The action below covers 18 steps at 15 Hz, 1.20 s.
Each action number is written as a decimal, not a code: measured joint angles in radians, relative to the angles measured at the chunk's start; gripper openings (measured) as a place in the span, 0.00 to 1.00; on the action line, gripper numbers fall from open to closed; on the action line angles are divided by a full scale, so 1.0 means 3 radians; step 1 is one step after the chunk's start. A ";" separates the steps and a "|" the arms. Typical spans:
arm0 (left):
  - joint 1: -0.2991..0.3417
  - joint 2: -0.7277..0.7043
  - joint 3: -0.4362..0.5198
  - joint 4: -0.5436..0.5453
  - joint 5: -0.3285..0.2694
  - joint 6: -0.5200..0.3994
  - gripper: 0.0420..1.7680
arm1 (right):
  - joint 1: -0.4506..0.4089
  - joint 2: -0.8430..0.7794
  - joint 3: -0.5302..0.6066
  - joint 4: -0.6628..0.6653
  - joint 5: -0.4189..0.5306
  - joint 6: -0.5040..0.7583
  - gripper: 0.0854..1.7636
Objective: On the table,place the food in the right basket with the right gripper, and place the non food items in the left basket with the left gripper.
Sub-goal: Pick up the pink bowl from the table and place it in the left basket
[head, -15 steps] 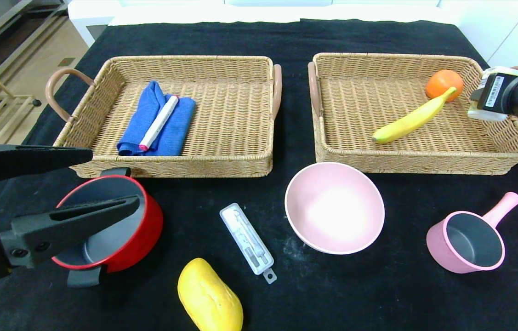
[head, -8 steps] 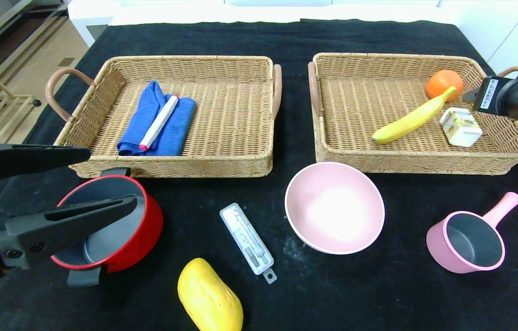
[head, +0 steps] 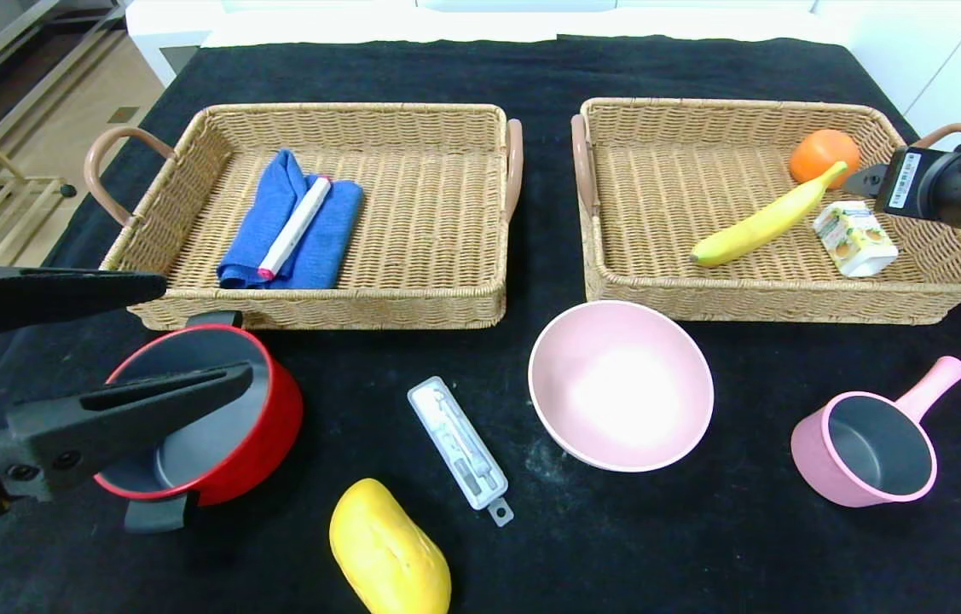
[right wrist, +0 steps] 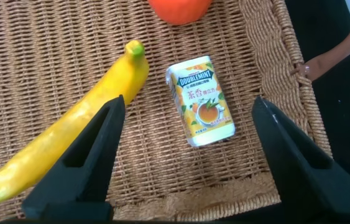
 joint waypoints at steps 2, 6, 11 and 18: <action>0.0000 0.0000 0.0002 0.0002 0.0000 0.0000 0.97 | 0.0042 -0.0067 0.0030 0.0047 0.0028 -0.0026 0.87; 0.0000 0.0000 0.0002 0.0001 0.0001 0.0002 0.97 | 0.0276 -0.0321 0.0106 0.0463 0.0162 0.0009 0.91; 0.0000 -0.0004 0.0006 0.0004 0.0001 0.0004 0.97 | 0.0769 -0.0608 0.0120 0.1038 0.0170 0.0322 0.94; 0.0000 -0.0014 0.0008 0.0009 -0.0003 0.0009 0.97 | 0.1405 -0.0685 0.0120 0.1535 0.0186 0.0969 0.96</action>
